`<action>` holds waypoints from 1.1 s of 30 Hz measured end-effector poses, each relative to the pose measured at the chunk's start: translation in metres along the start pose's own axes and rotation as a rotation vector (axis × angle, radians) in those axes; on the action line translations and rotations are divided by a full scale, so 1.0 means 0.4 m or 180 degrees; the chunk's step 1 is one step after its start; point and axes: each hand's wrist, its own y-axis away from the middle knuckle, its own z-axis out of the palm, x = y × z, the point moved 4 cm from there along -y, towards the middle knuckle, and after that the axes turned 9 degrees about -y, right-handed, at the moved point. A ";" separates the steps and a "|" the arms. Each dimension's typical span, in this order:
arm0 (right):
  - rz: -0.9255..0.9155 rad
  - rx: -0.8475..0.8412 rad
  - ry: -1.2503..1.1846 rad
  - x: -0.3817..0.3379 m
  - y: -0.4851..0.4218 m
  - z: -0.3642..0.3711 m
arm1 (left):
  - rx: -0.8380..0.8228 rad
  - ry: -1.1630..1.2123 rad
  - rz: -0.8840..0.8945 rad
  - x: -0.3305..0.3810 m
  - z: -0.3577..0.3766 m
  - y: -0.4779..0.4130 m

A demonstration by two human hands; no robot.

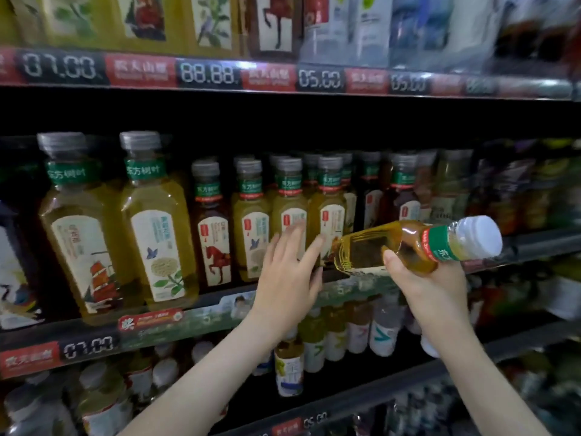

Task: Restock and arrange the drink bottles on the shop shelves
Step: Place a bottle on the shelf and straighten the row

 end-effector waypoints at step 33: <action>-0.1663 -0.0708 0.3533 0.150 -0.244 0.144 | -0.0001 -0.0598 -0.0508 0.050 0.139 -0.131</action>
